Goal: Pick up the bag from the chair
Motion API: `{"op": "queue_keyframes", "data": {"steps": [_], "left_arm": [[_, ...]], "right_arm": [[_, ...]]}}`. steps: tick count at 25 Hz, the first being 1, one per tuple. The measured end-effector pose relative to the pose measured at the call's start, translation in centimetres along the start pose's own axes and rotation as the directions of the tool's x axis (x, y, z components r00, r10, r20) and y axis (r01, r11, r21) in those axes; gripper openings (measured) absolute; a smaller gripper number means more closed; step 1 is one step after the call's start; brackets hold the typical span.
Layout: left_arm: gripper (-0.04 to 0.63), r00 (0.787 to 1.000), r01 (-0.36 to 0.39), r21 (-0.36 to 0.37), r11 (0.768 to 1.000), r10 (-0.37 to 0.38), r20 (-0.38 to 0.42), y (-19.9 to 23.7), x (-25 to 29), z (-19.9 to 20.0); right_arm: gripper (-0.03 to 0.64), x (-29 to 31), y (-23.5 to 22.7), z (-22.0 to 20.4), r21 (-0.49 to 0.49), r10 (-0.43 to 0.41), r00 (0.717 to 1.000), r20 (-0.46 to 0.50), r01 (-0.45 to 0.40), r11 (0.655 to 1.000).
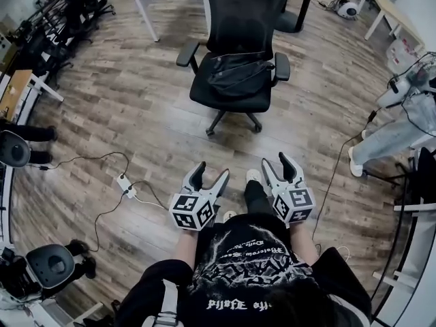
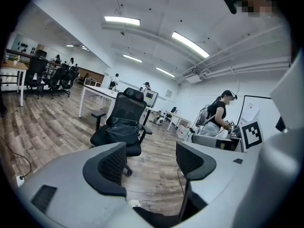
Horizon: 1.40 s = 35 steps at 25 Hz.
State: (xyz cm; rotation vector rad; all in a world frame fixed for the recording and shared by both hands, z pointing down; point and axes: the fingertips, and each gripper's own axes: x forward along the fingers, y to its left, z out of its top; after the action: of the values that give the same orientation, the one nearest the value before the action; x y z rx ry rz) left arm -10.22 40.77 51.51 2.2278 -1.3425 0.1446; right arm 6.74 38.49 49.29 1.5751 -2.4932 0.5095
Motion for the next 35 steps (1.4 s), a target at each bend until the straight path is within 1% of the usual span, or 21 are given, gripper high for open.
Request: {"op": "queue_keyframes", "data": {"steps": [3,9,15,21,24,28,35], "left_arm": [[0.334,1.0,-0.015,-0.007,1.0,0.015,-0.004,0.9,2.1,1.1],[0.334,0.999,-0.039,0.002,0.999,0.039,-0.015,1.5,7.9,4.0],[0.334,0.998,-0.066,0.014,0.998,0.066,-0.024,0.8,15.2,6.8],[0.334,0.991,-0.136,0.061,0.989,0.136,0.018,0.8,21.5,9.9],[0.334,0.989,-0.15,0.037,0.988,0.15,0.011,0.7,24.0,10.4],[0.334,0.988,-0.152,0.019,0.988,0.152,-0.006,0.5,26.2,10.5],[0.334,0.988,-0.146,0.009,0.989,0.146,-0.046,0.9,28.2,9.8]], "right_arm": [[0.245,2.7,-1.3,0.8,-0.003,0.028,0.999,-0.016,-0.028,1.0],[0.245,8.4,-4.0,3.2,-0.059,0.09,0.995,-0.051,-0.093,0.994],[0.245,13.5,-9.2,5.9,-0.066,0.143,0.988,-0.064,-0.147,0.987],[0.245,18.1,-14.5,8.3,-0.076,0.189,0.978,-0.085,-0.196,0.978],[0.245,19.7,-16.4,9.1,-0.082,0.212,0.972,-0.098,-0.221,0.972],[0.245,21.2,-18.2,9.6,-0.071,0.222,0.969,-0.105,-0.23,0.971],[0.245,22.2,-18.9,8.0,-0.034,0.233,0.961,-0.149,-0.241,0.97]]}}
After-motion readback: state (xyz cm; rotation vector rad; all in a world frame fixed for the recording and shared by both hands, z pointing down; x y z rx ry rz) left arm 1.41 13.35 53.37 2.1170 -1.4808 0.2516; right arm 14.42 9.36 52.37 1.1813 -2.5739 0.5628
